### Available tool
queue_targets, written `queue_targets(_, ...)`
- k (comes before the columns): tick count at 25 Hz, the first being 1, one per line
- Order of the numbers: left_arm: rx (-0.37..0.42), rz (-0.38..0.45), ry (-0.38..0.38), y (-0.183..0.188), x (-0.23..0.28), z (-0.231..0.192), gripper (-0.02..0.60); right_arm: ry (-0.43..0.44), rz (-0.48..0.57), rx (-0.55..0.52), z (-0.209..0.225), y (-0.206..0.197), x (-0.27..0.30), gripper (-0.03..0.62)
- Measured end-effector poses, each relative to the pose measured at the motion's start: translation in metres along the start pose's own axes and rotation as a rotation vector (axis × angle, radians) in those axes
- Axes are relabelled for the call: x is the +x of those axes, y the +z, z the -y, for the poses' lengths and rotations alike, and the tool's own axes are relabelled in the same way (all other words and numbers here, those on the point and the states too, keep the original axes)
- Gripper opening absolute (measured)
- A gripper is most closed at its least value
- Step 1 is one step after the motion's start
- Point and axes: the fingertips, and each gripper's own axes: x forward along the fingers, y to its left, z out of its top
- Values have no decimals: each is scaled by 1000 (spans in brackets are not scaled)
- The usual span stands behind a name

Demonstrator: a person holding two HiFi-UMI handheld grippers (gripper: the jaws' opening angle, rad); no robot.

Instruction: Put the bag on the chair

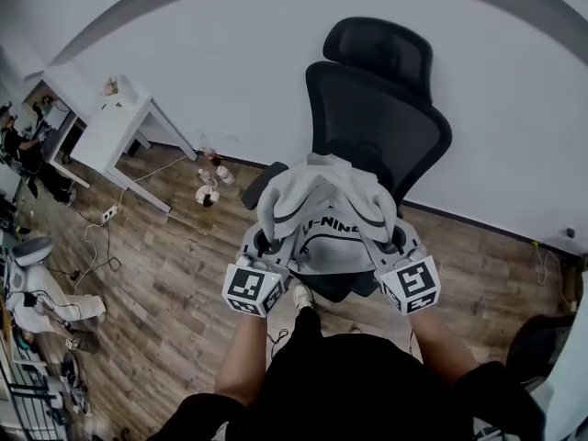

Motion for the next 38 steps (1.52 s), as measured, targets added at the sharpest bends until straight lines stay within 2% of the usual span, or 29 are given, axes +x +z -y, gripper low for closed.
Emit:
queue_targets(8, 1, -21, -97, -21, 13, -7, 114, -99, -27, 5, 1, -20, 7, 121)
queue_targets(12, 6, -37, -140, -26, 30, -26, 114, -149, -49, 18, 8, -26, 30, 121)
queue_targets(15, -4, -61, -181, -39, 50, -42, 114, -180, -83, 27, 16, -38, 50, 121)
queue_targets(20, -13, -99, -264, -66, 65, -41, 114, -251, -152, 20, 22, -65, 55, 121)
queue_targets(24, -20, -139, -316, -76, 94, -70, 114, -288, -201, 26, 38, -72, 92, 121)
queue_targets(32, -50, -203, -352, -115, 126, -81, 114, -308, -279, 54, 51, -108, 111, 123)
queue_targets(38, -24, -278, -352, -157, 147, -79, 115, -299, -335, 95, 67, -154, 124, 123)
